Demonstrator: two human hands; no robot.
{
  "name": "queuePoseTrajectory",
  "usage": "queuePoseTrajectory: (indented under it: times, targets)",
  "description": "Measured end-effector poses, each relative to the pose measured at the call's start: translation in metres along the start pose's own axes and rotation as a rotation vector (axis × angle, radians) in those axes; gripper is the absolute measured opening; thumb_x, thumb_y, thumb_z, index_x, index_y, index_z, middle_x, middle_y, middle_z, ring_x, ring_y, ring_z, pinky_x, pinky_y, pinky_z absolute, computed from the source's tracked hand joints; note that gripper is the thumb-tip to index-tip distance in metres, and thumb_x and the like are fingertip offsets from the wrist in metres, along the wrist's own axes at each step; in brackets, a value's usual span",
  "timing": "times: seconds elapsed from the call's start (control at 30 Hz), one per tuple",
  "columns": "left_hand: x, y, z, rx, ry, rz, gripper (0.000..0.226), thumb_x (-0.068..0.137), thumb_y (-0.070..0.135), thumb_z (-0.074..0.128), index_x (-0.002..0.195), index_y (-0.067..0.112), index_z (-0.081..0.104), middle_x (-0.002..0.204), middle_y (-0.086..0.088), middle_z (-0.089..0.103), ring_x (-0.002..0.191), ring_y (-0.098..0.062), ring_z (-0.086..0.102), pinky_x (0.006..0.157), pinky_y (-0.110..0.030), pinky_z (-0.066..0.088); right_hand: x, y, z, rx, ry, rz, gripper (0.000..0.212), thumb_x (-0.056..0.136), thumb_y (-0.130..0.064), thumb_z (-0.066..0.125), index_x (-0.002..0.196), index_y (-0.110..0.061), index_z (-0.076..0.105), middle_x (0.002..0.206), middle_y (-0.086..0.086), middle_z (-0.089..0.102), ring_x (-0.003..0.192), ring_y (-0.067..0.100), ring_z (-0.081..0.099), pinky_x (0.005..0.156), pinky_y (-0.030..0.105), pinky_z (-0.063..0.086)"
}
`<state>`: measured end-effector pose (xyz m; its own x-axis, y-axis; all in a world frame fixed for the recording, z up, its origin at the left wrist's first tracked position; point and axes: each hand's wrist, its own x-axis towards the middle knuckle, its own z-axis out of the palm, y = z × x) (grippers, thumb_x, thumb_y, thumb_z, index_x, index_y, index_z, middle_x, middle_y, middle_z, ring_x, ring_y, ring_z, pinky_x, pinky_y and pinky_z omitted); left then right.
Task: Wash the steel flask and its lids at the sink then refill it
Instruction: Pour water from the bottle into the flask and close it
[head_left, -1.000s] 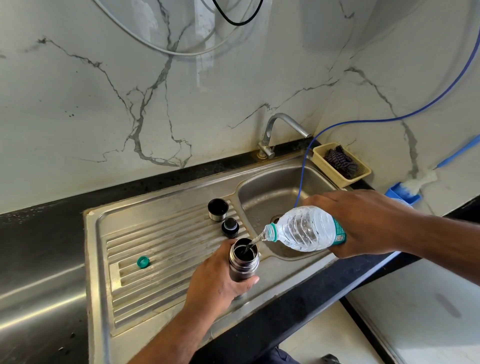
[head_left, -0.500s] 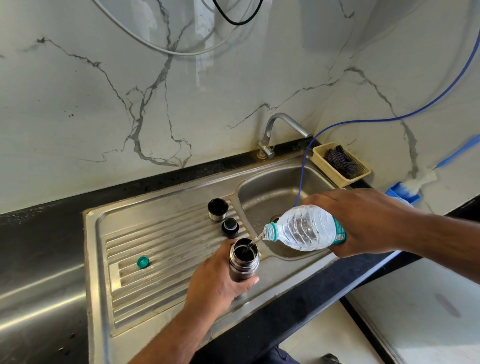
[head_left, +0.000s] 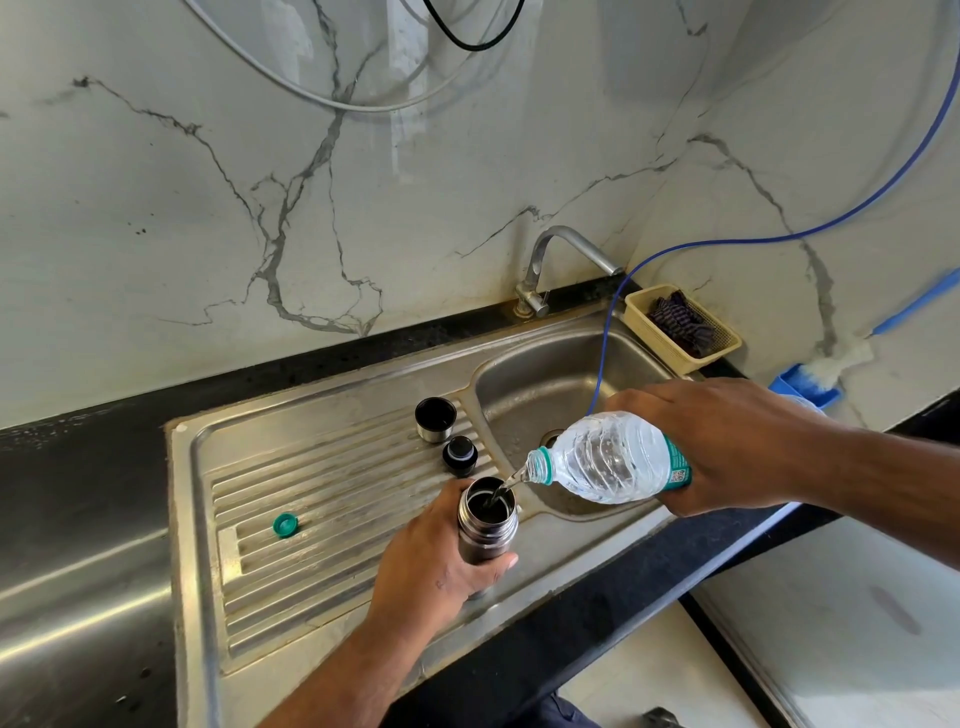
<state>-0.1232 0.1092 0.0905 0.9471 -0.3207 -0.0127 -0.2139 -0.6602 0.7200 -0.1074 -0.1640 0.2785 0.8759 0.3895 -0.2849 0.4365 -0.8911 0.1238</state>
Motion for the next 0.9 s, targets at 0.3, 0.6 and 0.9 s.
queuePoseTrajectory:
  times: [0.3,0.6,0.9]
  targets:
    - [-0.0004,-0.0005,0.0,-0.005,0.005,0.003,0.069,0.068,0.066,0.081,0.123,0.045,0.044,0.108,0.025,0.067,0.09,0.007,0.061,0.069,-0.002,0.038,0.0001,-0.0005,0.0,-0.013,-0.003,0.008,0.096,0.078,-0.065,0.075,0.153,-0.042,0.021,0.138,-0.023,0.052,0.105,-0.007,0.039,0.09,0.013,0.033]
    - [0.0004,-0.0013,0.0002,-0.019,0.003,0.003,0.07,0.069,0.065,0.081,0.124,0.042,0.046,0.109,0.022,0.068,0.093,0.004,0.063,0.069,-0.002,0.04,0.0017,-0.001,-0.0011,0.004,-0.01,0.005,0.097,0.078,-0.064,0.076,0.154,-0.041,0.021,0.14,-0.022,0.051,0.106,-0.007,0.038,0.091,0.014,0.031]
    - [0.0005,-0.0008,-0.0007,-0.012,0.001,0.005,0.069,0.069,0.065,0.081,0.124,0.042,0.046,0.109,0.024,0.068,0.09,0.009,0.059,0.069,0.0,0.037,0.0028,-0.0017,-0.0017,0.006,-0.015,0.007,0.095,0.078,-0.065,0.076,0.153,-0.041,0.022,0.138,-0.022,0.053,0.105,-0.005,0.042,0.09,0.014,0.035]
